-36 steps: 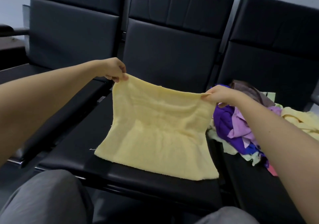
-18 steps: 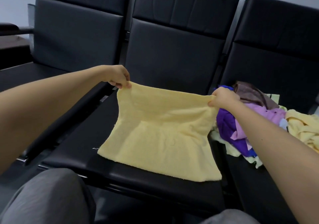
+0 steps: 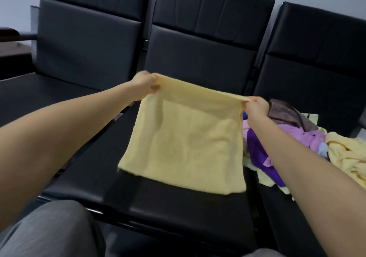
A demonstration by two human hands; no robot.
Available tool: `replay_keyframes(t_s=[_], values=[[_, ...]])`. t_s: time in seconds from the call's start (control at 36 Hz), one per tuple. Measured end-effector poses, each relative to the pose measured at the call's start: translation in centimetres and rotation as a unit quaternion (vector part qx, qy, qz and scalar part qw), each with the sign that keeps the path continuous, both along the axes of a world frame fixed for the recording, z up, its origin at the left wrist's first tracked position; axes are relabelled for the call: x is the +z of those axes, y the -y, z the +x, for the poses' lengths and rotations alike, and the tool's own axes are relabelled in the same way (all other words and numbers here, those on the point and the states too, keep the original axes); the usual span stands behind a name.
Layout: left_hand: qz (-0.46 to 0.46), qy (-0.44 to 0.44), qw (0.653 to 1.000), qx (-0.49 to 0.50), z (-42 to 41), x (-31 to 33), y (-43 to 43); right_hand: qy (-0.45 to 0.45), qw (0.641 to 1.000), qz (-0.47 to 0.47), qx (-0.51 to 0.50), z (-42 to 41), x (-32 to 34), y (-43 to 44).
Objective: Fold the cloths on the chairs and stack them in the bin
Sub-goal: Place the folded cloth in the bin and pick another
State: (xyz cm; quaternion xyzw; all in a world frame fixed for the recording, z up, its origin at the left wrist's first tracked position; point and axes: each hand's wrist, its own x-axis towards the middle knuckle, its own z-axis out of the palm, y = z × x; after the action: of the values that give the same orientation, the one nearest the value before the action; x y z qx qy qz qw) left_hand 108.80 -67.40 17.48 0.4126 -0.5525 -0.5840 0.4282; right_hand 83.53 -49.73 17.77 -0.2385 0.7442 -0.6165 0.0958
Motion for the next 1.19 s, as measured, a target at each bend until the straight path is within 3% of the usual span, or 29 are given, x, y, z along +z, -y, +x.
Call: replay_keyframes(t_s=[0.14,0.25,0.42,0.47,0.53,0.64,0.69,0.78,0.83,0.89,0.94,1.0,1.11,1.19], values=[[-0.171,-0.012,0.983,0.071,0.1,4.8,-0.1,-0.165,0.984,-0.057,-0.031,0.7,3.8,1.1],[-0.228,0.051,0.968,0.094,1.8,3.8,-0.1,-0.317,0.947,0.040,-0.026,0.7,3.4,0.2],[-0.252,0.182,0.950,0.011,5.6,-0.4,-1.0,-0.435,0.872,0.221,0.031,1.6,0.0,-3.0],[-0.211,0.198,0.953,-0.086,7.4,-1.2,-1.5,-0.414,0.871,0.250,0.087,1.4,-0.5,-3.8],[-0.133,0.260,0.932,-0.216,9.4,-1.6,-1.6,-0.362,0.858,0.315,0.183,1.0,-0.5,-4.6],[-0.011,0.421,0.822,-0.383,12.0,-1.9,-2.2,-0.267,0.768,0.464,0.351,1.3,-0.1,-6.3],[0.031,0.465,0.772,-0.431,12.2,-1.9,-2.9,-0.162,0.722,0.527,0.418,1.9,-0.3,-6.8],[0.075,0.515,0.703,-0.484,12.0,-1.8,-3.9,-0.068,0.622,0.615,0.479,2.6,-1.0,-7.1],[0.095,0.536,0.678,-0.495,11.6,-1.9,-4.2,-0.049,0.595,0.636,0.488,2.8,-1.7,-7.1],[0.087,0.554,0.673,-0.482,11.2,-2.0,-4.5,-0.049,0.597,0.639,0.482,2.8,-2.3,-7.1],[0.054,0.565,0.690,-0.448,10.6,-2.2,-4.6,-0.049,0.621,0.627,0.468,2.8,-2.9,-7.0],[0.019,0.551,0.736,-0.392,10.1,-2.4,-4.4,-0.060,0.664,0.596,0.448,2.4,-3.5,-6.7],[-0.018,0.433,0.871,-0.230,8.7,-3.8,-2.6,-0.156,0.789,0.488,0.340,1.5,-4.6,-5.8],[-0.027,0.347,0.928,-0.133,7.2,-5.3,-1.3,-0.217,0.866,0.385,0.233,1.1,-5.6,-4.4]])
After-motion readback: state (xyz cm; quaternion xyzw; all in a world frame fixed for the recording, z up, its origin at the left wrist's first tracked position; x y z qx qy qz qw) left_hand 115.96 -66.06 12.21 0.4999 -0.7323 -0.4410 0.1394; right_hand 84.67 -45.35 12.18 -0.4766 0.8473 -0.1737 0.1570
